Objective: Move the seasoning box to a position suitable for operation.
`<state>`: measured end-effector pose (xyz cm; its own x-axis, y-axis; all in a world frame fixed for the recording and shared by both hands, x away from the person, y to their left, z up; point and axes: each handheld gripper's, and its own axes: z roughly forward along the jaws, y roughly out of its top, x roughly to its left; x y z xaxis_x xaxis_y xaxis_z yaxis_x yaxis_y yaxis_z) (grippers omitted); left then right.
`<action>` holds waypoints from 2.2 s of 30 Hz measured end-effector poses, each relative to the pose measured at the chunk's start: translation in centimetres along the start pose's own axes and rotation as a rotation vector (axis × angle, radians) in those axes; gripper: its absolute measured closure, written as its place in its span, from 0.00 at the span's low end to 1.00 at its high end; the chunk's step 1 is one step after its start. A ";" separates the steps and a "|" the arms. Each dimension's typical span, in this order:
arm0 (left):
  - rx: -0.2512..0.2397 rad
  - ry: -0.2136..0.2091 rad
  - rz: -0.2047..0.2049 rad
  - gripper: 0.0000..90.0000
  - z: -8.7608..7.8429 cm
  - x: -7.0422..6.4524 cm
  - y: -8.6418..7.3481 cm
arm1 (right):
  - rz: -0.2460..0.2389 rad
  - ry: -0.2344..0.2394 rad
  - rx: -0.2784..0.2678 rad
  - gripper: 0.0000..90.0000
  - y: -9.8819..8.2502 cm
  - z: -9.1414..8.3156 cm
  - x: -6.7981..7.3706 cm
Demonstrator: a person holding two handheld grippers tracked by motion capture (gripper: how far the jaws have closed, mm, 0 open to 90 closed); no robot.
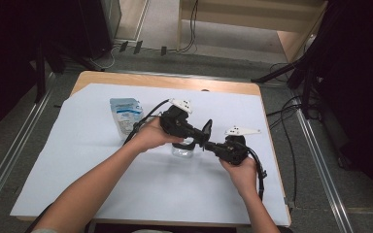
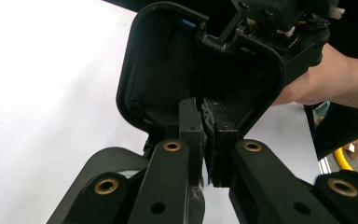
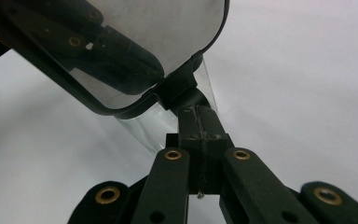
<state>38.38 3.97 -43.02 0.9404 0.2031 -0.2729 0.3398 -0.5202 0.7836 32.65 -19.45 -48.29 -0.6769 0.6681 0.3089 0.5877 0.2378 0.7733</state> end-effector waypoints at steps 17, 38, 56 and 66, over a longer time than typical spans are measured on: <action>-0.061 0.075 -0.017 0.91 -3.9 -0.1 -1.6 | -0.016 0.063 0.062 1.00 -0.8 0.4 0.6; -0.086 0.131 -0.045 0.65 -7.2 -0.6 -6.2 | 0.003 0.041 0.056 1.00 -0.4 0.9 -0.8; -0.073 0.201 -0.125 0.50 -10.4 -1.1 -9.6 | -0.032 0.046 -0.001 0.82 -0.1 -0.7 -1.1; -0.090 0.240 -0.162 0.51 -12.8 -0.7 -11.3 | -0.040 -0.043 -0.021 0.71 0.3 -0.7 -2.7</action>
<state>33.70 20.36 -44.50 0.8395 0.4734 -0.2668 0.4718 -0.3913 0.7901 34.37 -21.70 -48.47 -0.6795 0.6884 0.2539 0.5509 0.2502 0.7962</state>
